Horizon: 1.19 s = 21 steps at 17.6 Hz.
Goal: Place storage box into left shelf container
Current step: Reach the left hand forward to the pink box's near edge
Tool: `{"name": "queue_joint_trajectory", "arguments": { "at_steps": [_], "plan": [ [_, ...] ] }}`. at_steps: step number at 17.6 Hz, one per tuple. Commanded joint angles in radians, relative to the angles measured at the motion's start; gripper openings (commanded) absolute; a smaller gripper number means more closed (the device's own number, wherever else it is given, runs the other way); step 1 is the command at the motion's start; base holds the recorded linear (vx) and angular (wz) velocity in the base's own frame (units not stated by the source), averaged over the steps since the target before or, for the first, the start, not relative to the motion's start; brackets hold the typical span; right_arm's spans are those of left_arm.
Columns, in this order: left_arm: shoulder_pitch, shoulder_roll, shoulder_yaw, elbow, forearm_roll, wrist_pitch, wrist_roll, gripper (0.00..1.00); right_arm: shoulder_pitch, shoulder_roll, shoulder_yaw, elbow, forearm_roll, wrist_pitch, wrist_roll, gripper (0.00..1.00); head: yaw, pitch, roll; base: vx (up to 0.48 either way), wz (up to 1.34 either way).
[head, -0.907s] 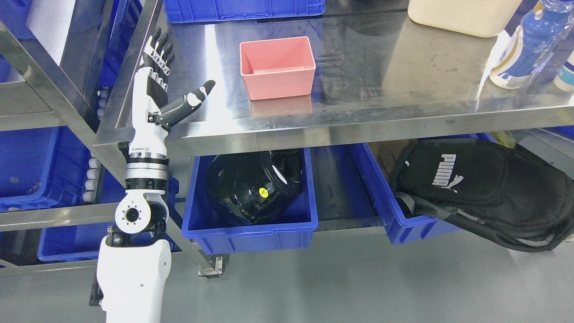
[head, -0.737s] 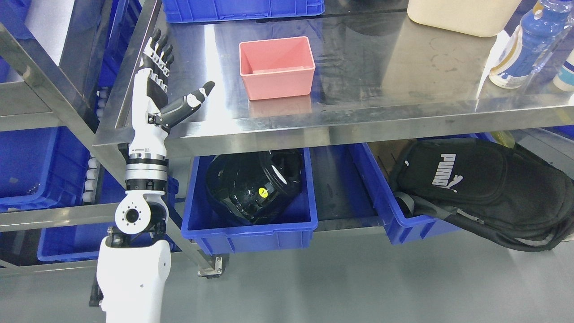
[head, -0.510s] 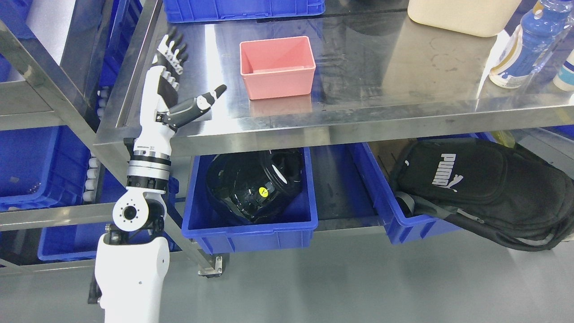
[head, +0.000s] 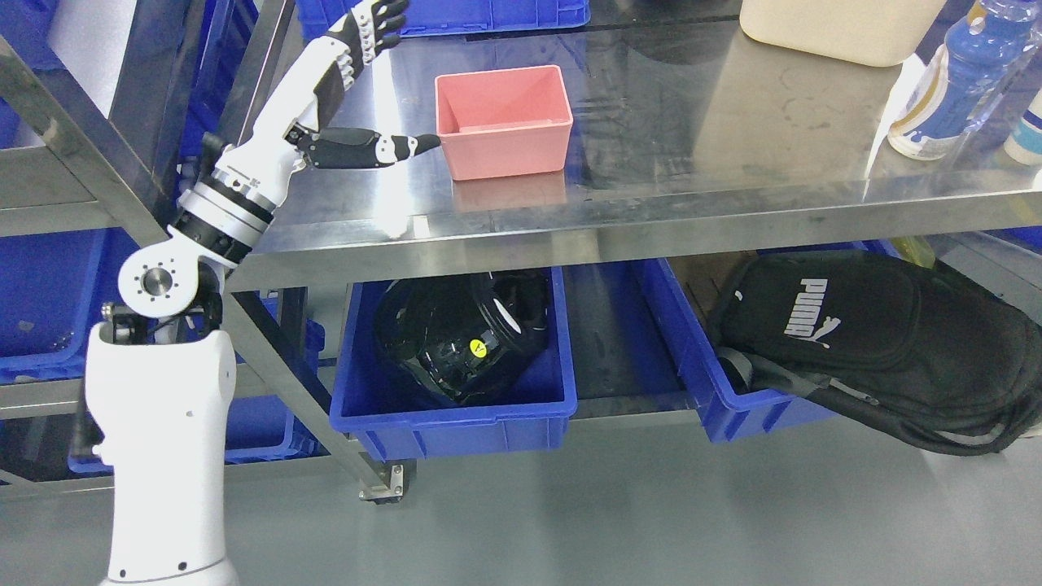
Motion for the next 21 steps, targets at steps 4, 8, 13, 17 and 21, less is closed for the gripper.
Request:
{"name": "queue_joint_trajectory", "arguments": {
  "at_steps": [4,8,13,17,21],
  "plan": [
    [-0.209,0.133,-0.241,0.216,-0.172,0.110,-0.133,0.97,0.008,-0.017,0.000,-0.017,-0.003,-0.001,0.001,1.00,0.0000,0.000,0.000,0.000,0.00],
    [-0.246,0.072,-0.291,0.221,-0.169,0.141,-0.146,0.96,0.008,-0.017,0.000,-0.017,-0.003,-0.001,0.001,1.00,0.0000,0.000,0.000,0.000,0.00],
    [-0.298,0.017,-0.367,0.247,-0.176,0.210,-0.201,0.93,0.008,-0.017,0.000,-0.017,-0.002,-0.001,0.001,1.00,0.0000,0.000,0.000,0.000,0.00],
    [-0.362,0.009,-0.404,0.358,-0.243,0.210,-0.261,0.91,0.008,-0.017,0.000,-0.017,-0.003,-0.001,0.001,1.00,0.0000,0.000,0.000,0.000,0.00],
    [-0.375,-0.036,-0.404,0.449,-0.326,0.210,-0.287,0.90,0.008,-0.017,0.000,-0.017,-0.003,-0.001,0.001,1.00,0.0000,0.000,0.000,0.000,0.00]
  ]
}}
